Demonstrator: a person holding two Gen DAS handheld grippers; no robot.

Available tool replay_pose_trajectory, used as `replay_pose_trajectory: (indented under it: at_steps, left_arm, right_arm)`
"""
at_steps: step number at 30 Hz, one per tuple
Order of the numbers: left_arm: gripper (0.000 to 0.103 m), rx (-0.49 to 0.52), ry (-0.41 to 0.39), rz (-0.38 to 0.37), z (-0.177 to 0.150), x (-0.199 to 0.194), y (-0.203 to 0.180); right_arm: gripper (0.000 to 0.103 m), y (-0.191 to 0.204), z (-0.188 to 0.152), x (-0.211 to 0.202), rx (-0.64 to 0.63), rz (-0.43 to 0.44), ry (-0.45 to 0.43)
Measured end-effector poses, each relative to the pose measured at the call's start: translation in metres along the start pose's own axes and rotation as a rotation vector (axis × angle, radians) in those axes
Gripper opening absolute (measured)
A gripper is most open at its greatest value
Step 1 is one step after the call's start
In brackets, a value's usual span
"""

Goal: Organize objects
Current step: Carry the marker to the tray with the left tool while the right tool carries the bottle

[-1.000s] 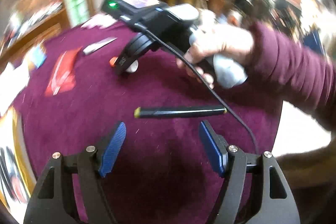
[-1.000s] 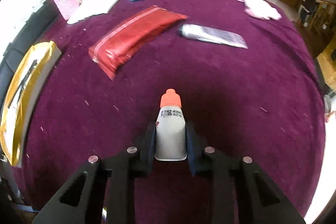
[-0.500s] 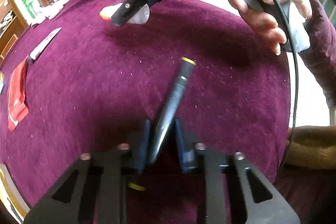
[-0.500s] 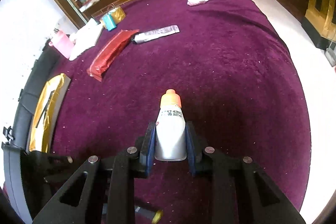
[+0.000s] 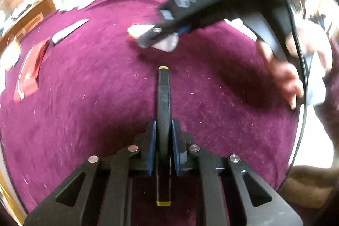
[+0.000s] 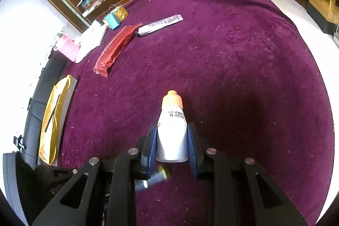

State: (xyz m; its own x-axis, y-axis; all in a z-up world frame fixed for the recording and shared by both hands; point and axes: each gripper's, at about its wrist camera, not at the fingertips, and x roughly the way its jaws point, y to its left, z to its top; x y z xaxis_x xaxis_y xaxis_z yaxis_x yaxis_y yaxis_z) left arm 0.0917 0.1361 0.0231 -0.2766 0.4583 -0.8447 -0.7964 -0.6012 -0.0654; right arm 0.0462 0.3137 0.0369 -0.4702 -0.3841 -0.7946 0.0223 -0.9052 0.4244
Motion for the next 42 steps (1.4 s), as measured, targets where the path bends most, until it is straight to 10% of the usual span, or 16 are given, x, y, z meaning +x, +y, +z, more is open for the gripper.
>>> replay_pose_trajectory:
  at_steps: [12,18,27,42]
  left_arm:
    - [0.012,-0.317,-0.271,0.017,-0.052,-0.101,0.076]
    - [0.012,-0.475,-0.344,0.153,-0.105,-0.158,0.127]
    - [0.012,-0.675,-0.31,0.385,-0.176,-0.195,0.205]
    - [0.012,-0.804,-0.202,0.394,-0.199,-0.166,0.273]
  right_arm:
    - [0.024,0.08,-0.008,0.001,-0.102,0.112,0.013]
    - [0.024,0.151,-0.006,0.018,-0.198,0.166,0.053]
    - [0.024,0.258,-0.02,0.072,-0.299,0.256,0.156]
    - [0.024,0.354,-0.082,0.131,-0.424,0.264,0.294]
